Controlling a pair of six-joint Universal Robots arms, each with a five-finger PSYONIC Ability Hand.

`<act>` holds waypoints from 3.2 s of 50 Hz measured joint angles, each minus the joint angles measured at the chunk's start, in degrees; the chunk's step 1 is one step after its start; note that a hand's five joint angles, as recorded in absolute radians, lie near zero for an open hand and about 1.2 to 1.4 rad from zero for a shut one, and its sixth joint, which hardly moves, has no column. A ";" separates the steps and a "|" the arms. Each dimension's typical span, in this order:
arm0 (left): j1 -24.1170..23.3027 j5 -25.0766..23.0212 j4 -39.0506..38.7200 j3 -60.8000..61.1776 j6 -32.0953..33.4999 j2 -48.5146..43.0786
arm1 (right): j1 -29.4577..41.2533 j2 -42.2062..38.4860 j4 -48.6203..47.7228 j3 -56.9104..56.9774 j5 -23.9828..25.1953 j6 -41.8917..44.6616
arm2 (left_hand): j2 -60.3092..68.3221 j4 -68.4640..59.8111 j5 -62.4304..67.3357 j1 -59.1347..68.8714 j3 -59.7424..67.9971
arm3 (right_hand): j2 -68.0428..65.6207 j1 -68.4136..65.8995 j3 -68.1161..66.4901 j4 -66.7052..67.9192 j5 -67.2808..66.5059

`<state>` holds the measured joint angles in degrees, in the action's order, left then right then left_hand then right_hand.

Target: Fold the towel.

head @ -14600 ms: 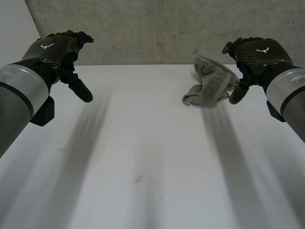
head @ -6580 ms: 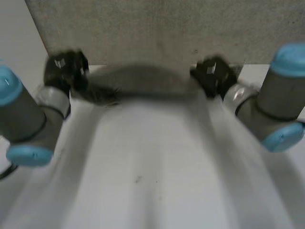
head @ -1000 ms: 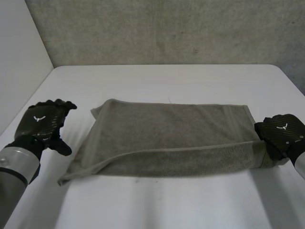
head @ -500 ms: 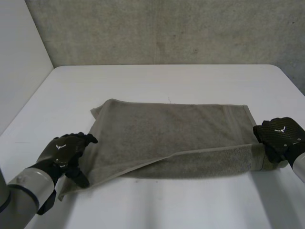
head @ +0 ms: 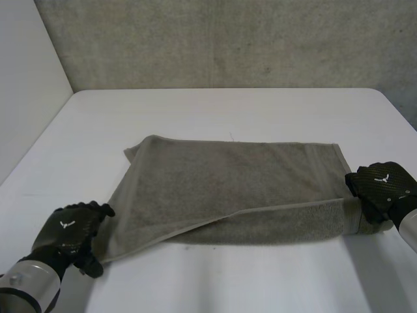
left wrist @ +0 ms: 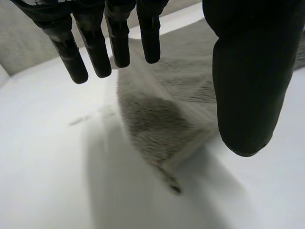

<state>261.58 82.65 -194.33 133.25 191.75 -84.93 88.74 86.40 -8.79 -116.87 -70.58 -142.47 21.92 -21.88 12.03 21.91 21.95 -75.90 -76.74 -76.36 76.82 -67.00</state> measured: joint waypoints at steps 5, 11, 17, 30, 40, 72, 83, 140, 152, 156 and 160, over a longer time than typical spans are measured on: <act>0.81 -0.04 -4.37 0.39 1.38 -2.03 | 0.00 -0.01 0.00 -0.02 0.00 0.00 | 1.79 -1.82 1.74 1.74 1.80 | 0.00 0.00 0.00 0.00 0.00; 0.73 -0.04 -6.23 -0.05 1.64 -5.50 | 0.02 -0.08 -0.05 -0.02 0.00 0.00 | 2.11 -2.06 2.03 2.01 2.04 | 0.00 0.00 0.00 0.00 0.00; 0.61 -0.04 -6.11 0.05 1.50 -7.45 | -0.02 -0.32 -0.17 -0.02 0.00 0.01 | 2.24 -2.29 2.23 2.22 2.24 | 0.00 0.00 0.00 0.00 0.00; -0.25 -0.12 -5.80 0.35 1.40 -6.72 | -0.01 -0.89 -0.44 -0.02 0.00 0.25 | 2.68 -2.64 2.58 2.56 2.66 | 0.00 0.00 0.00 0.00 0.00; -0.31 -0.06 -5.66 0.12 1.50 -6.97 | 0.02 -0.97 -0.55 -0.02 -0.03 0.27 | 4.96 -5.02 4.86 4.94 4.97 | 0.00 0.00 0.00 0.00 0.00; 0.83 0.15 -12.76 -3.38 1.42 -13.02 | 0.03 -1.66 -0.79 -0.01 -0.15 0.31 | 40.56 -40.21 39.72 40.36 40.47 | 0.00 0.00 0.00 0.00 0.00; 0.89 -0.04 -12.49 -3.26 1.34 -8.70 | 0.02 -1.12 -0.61 0.76 -0.42 0.11 | 47.62 -47.66 46.36 45.79 47.50 | 0.00 0.00 0.00 0.00 0.00; -2.52 -1.28 18.44 -61.31 -1.18 -24.02 | 9.54 -21.06 40.83 69.86 -9.46 -3.73 | 47.86 -47.98 46.60 46.31 47.76 | 0.00 0.00 0.00 0.00 0.00; -5.59 3.42 8.27 -88.96 -10.64 -33.73 | 13.07 -29.60 15.56 86.14 -14.63 -7.88 | 47.87 -47.98 46.60 46.31 47.80 | 0.00 -0.01 0.00 0.00 0.00; -5.57 5.69 6.78 -90.42 -15.82 -30.88 | 12.96 -26.21 10.94 85.13 -14.38 -10.42 | 47.87 -47.98 46.61 46.31 47.79 | 0.00 -0.01 0.00 0.00 0.00; -5.32 6.76 6.37 -87.74 -18.76 -27.62 | 12.68 -22.71 10.67 81.67 -13.92 -12.12 | 47.87 -47.98 46.61 46.31 47.79 | 0.00 -0.01 0.00 0.00 0.00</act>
<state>256.26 89.41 -187.96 45.51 172.99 -112.55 101.43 63.68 1.88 -35.20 -84.49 -154.59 69.79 -69.86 58.64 68.22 69.74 -75.91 -76.75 -76.36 76.83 -67.00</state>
